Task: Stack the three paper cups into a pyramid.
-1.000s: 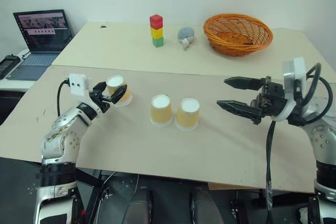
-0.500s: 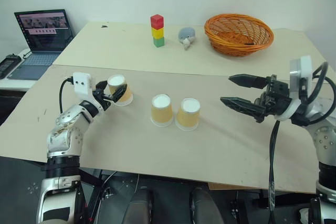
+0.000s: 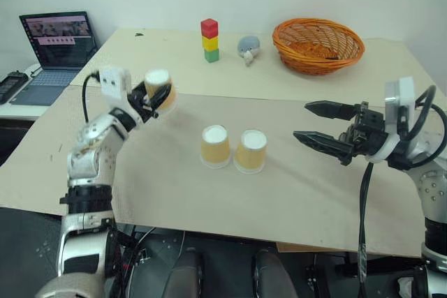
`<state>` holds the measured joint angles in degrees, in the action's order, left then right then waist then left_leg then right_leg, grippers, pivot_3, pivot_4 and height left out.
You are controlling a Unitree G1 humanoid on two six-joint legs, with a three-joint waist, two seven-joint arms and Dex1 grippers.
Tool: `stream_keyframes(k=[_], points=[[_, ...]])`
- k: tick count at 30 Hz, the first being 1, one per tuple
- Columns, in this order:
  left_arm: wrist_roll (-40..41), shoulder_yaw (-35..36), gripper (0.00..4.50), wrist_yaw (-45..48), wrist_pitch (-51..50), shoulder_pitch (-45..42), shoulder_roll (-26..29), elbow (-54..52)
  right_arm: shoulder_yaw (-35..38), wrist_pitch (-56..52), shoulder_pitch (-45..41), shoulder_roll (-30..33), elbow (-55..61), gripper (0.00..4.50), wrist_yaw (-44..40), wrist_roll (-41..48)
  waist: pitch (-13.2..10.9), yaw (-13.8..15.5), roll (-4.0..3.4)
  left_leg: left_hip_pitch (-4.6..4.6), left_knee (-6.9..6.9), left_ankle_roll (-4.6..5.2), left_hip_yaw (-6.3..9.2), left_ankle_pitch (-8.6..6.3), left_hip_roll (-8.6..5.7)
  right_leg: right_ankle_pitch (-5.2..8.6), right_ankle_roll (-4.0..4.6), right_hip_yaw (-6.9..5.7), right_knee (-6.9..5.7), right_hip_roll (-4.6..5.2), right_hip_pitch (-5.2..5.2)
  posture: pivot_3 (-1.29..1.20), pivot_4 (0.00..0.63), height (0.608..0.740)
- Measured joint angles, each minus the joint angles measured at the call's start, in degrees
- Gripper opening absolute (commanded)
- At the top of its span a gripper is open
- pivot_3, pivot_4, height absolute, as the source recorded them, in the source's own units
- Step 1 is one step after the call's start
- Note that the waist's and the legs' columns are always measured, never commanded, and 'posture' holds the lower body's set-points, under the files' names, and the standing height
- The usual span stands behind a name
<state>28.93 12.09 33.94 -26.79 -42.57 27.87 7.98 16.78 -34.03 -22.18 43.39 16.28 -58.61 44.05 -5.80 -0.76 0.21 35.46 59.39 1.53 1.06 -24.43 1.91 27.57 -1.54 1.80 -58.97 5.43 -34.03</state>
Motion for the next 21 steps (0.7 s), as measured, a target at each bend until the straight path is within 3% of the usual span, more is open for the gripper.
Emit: stream_keyframes(k=[7, 10, 17, 21], points=[[17.35, -4.52, 2.36, 18.84, -19.26, -2.27, 7.9, -13.95, 0.02, 0.02, 0.08, 0.04, 0.14, 4.5, 0.18, 0.04, 0.0, -0.76, -0.01, -0.02, -0.01, -0.29, -0.02, 0.16, 0.01, 0.0, 0.0, 0.06, -0.01, -0.02, -0.01, 0.0, 0.15, 0.638], [22.81, -4.53, 2.36, 21.89, -24.94, -4.42, 8.42, -14.38, 0.29, 0.01, 0.84, 0.22, 0.78, 4.5, 0.25, 0.25, -0.01, -0.84, 0.0, -0.05, -0.01, -0.24, 0.02, 0.15, 0.03, 0.0, -0.01, 0.02, 0.02, -0.08, 0.02, 0.0, 0.15, 0.638], [24.82, -6.65, 2.36, 25.39, -28.2, -9.35, 7.97, -11.86, 1.68, -0.06, 1.99, 0.96, 2.69, 4.5, 1.43, 2.13, -0.01, -0.97, 0.0, -0.11, -0.01, -0.13, 0.02, 0.12, 0.02, 0.0, -0.01, 0.02, -0.01, -0.14, 0.09, 0.0, 0.15, 0.638], [20.62, -10.83, 2.36, 28.56, -25.21, -9.7, 7.36, -8.44, 2.27, -0.14, 3.65, 1.12, 3.6, 4.5, 2.49, 2.3, 0.0, -0.98, -0.01, -0.11, -0.01, -0.13, 0.02, 0.13, 0.01, 0.0, -0.01, 0.05, -0.02, -0.12, 0.08, 0.0, 0.15, 0.638]])
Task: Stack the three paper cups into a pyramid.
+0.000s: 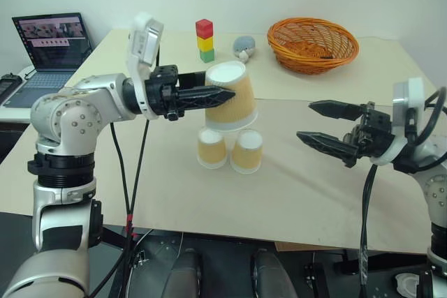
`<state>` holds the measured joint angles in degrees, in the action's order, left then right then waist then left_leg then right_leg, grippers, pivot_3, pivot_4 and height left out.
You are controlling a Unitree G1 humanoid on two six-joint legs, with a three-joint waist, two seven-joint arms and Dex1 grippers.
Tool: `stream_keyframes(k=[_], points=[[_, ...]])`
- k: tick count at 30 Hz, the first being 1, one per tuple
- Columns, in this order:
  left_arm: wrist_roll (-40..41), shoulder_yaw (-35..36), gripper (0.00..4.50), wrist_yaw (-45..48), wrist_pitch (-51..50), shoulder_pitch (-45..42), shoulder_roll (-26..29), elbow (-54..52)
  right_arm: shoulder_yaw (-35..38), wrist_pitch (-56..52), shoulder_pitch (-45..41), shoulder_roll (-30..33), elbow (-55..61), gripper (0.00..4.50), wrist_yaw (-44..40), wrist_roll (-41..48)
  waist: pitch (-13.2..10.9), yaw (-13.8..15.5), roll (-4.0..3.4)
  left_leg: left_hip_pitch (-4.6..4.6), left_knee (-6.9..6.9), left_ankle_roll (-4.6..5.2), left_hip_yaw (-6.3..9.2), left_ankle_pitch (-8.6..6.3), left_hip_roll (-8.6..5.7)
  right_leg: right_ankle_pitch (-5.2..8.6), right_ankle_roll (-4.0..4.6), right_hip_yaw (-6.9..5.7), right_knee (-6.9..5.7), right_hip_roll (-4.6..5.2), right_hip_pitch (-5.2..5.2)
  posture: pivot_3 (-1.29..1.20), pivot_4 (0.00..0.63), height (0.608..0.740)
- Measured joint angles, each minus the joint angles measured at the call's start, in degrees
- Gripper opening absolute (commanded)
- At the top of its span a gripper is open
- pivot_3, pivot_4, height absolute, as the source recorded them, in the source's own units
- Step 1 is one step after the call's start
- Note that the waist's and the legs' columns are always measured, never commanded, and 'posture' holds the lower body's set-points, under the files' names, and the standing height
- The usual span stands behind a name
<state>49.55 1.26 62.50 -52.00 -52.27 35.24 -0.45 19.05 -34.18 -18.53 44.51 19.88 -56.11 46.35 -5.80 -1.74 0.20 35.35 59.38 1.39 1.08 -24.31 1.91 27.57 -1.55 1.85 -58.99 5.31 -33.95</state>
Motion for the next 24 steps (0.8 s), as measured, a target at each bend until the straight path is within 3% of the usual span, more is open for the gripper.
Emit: stream_keyframes(k=[8, 24], points=[[-7.51, -4.64, 2.36, 4.61, 5.54, 0.48, -1.58, 7.41, 0.82, -0.11, 1.39, 0.37, 1.21, 4.5, 1.51, 1.23, 0.0, -0.33, 0.0, 0.02, -0.01, 0.03, 0.0, 0.0, 0.02, 0.0, 0.0, -0.01, 0.02, -0.02, -0.02, 0.0, 0.15, 0.638], [-10.68, -4.74, 2.36, 6.77, 6.24, 0.47, -3.09, 10.07, 0.88, -0.11, 1.85, 0.47, 1.85, 4.5, 2.71, 2.1, -0.01, -0.46, 0.01, 0.03, 0.0, 0.03, 0.01, 0.0, 0.02, 0.0, 0.0, -0.01, 0.02, -0.02, -0.01, 0.0, 0.15, 0.638]])
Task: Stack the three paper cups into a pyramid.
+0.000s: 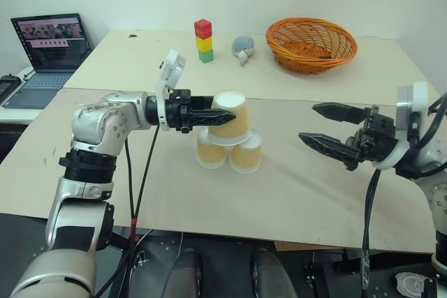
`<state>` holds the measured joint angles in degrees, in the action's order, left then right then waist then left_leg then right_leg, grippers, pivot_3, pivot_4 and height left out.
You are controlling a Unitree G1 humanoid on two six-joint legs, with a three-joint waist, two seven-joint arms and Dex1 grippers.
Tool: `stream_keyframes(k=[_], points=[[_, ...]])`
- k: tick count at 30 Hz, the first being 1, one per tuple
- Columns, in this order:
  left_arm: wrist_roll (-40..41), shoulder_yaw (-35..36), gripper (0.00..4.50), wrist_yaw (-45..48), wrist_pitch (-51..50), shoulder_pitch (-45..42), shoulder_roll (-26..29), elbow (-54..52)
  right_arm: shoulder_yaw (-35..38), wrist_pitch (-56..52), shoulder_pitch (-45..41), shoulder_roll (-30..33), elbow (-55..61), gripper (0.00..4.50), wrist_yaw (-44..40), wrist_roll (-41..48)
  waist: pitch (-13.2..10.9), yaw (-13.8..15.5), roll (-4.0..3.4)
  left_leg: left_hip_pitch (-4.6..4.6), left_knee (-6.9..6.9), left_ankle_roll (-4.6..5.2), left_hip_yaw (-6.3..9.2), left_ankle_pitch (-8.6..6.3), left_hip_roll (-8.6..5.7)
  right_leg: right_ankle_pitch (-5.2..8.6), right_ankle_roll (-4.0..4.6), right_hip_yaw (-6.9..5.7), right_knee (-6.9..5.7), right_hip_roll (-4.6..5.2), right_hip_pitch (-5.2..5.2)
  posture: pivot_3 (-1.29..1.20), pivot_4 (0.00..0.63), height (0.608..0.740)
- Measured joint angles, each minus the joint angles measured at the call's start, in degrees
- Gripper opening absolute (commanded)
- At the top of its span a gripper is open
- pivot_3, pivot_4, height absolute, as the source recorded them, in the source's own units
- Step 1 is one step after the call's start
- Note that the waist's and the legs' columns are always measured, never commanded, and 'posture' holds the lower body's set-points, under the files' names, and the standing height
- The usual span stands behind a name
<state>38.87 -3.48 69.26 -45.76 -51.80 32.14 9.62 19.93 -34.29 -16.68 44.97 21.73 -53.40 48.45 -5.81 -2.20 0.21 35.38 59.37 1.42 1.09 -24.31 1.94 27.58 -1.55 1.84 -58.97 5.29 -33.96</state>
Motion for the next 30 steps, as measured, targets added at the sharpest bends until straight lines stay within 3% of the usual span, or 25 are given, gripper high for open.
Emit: stream_keyframes(k=[12, 17, 24, 30], points=[[-1.77, 0.0, 2.36, 0.17, 1.88, 0.0, -1.08, 1.18, 0.07, 0.0, 0.03, 0.0, 0.0, 4.5, -0.01, 0.03, 0.0, -0.02, 0.0, 0.0, 0.0, 0.0, 0.0, 0.0, 0.0, 0.0, 0.0, 0.0, -0.01, 0.01, 0.0, 0.0, 0.15, 0.638], [-3.18, 0.25, 4.05, -1.43, 3.71, 0.0, -2.58, 1.65, 0.67, 0.0, 0.12, 0.01, 0.0, 4.5, 0.0, 0.03, 0.0, 0.13, 0.0, 0.0, 0.01, 0.0, 0.0, 0.0, -0.01, 0.0, 0.0, 0.0, -0.01, 0.02, 0.0, 0.0, 0.15, 0.638], [-2.01, 3.89, 4.05, -4.57, 3.63, -0.38, -3.74, 2.02, 0.78, 0.0, 0.1, 0.24, -0.27, 4.5, -0.1, 0.06, 0.0, -0.07, 0.0, 0.0, 0.0, 0.01, 0.01, 0.0, 0.01, 0.0, 0.0, 0.01, -0.02, 0.02, 0.0, 0.0, 0.15, 0.638], [11.09, 13.69, 4.05, -8.94, -6.85, -0.54, -3.05, -5.93, 0.98, 0.0, -0.19, 0.64, -1.35, 4.5, -0.44, 0.11, 0.0, -0.14, 0.0, -0.01, 0.0, 0.0, 0.03, 0.0, 0.05, 0.0, 0.0, 0.03, -0.04, 0.02, 0.0, 0.0, 0.15, 0.638]])
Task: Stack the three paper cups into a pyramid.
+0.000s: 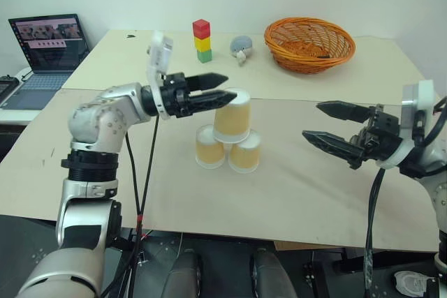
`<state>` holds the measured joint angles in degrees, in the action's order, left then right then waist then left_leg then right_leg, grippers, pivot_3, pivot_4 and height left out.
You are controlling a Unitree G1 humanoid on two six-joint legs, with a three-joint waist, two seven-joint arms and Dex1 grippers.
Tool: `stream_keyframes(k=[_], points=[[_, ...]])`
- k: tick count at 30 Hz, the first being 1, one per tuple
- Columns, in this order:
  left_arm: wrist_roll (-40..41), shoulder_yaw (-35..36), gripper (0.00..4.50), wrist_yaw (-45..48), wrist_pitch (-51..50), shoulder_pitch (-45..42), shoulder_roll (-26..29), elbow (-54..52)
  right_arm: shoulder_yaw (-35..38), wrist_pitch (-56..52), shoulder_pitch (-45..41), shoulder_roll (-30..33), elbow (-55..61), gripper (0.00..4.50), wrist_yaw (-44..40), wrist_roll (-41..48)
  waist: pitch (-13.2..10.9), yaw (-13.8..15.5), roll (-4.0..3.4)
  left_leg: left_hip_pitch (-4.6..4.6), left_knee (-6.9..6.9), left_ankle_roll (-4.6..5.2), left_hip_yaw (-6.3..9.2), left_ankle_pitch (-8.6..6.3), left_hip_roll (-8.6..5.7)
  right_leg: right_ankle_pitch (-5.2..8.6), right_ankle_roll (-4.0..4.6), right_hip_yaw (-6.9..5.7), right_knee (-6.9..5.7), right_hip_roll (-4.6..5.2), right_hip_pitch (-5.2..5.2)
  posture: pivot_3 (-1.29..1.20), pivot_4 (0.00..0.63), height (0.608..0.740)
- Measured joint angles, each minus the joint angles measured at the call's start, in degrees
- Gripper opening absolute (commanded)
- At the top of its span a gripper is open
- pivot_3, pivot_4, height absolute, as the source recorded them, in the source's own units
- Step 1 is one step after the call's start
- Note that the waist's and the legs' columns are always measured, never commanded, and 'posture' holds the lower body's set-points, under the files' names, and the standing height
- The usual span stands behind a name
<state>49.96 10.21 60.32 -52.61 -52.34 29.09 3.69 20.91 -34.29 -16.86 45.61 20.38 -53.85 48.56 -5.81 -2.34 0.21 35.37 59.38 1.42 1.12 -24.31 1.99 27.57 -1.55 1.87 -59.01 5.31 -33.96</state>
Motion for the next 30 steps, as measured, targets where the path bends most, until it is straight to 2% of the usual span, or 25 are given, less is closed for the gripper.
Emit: stream_keyframes(k=[2, 7, 12, 15, 18, 21, 30], points=[[4.7, 3.48, 4.05, -2.83, -3.72, -0.42, 0.53, -2.3, 0.0, 0.0, -0.3, 0.03, -0.57, 4.5, -0.28, 0.01, 0.0, -0.02, 0.0, -0.02, 0.0, -0.01, 0.01, 0.0, -0.01, 0.0, 0.0, 0.01, -0.01, 0.0, 0.0, 0.0, 0.15, 0.638], [8.68, 6.83, 4.05, -9.03, -6.47, -0.3, 1.03, -4.58, -0.13, 0.01, -1.35, 0.04, -1.92, 4.5, -1.02, -0.03, 0.0, 0.19, 0.0, -0.06, 0.02, -0.02, 0.01, 0.01, -0.04, 0.0, 0.0, 0.02, -0.02, 0.01, 0.05, 0.0, 0.15, 0.638], [11.97, 15.76, 4.05, -20.46, -4.38, -0.32, 1.0, -4.6, -0.59, 0.09, -2.41, -0.05, -2.64, 4.5, -1.15, -0.25, 0.01, 0.01, 0.0, -0.05, 0.02, -0.01, 0.02, 0.0, -0.02, 0.0, 0.0, 0.15, -0.06, 0.06, 0.03, 0.0, 0.15, 0.638], [9.02, 19.64, 4.05, -29.09, 0.63, 3.14, 0.96, -5.57, -0.67, 1.06, -1.64, -0.26, -2.99, 4.5, -0.64, -1.79, 0.14, 0.07, -0.05, -0.13, 0.0, 0.0, 0.02, 0.0, -0.05, 0.0, 0.0, 0.28, -0.14, 0.12, 0.05, 0.0, 0.15, 0.638], [3.87, 22.0, 4.05, -37.77, 3.62, 12.2, -0.18, -4.5, 0.46, 2.73, -0.21, -2.62, -5.04, 4.5, 3.64, -4.58, 0.21, 0.08, 0.03, -0.06, 0.03, -0.02, 0.06, 0.01, -0.05, -0.01, -0.01, 0.34, -0.16, 0.1, 0.0, 0.0, 0.15, 0.638], [1.53, 22.2, 4.05, -41.06, 5.33, 18.43, -1.89, -4.28, 2.76, 3.9, 1.74, -3.98, -5.87, 4.5, 8.15, -6.18, 0.19, 0.52, 0.15, 0.09, 0.05, -0.11, 0.11, 0.06, -0.08, -0.01, -0.02, 0.32, -0.18, 0.1, -0.08, 0.0, 0.15, 0.638], [-3.82, 21.81, 4.05, -44.6, 12.33, 26.21, -3.88, -5.25, 7.77, 3.99, 14.1, -7.19, 0.9, 4.5, 15.94, -7.26, 0.26, 1.65, 0.17, 0.27, 0.23, -0.08, 0.16, 0.04, -0.14, -0.01, -0.03, 0.28, -0.1, 0.09, -0.06, 0.0, 0.15, 0.638]])
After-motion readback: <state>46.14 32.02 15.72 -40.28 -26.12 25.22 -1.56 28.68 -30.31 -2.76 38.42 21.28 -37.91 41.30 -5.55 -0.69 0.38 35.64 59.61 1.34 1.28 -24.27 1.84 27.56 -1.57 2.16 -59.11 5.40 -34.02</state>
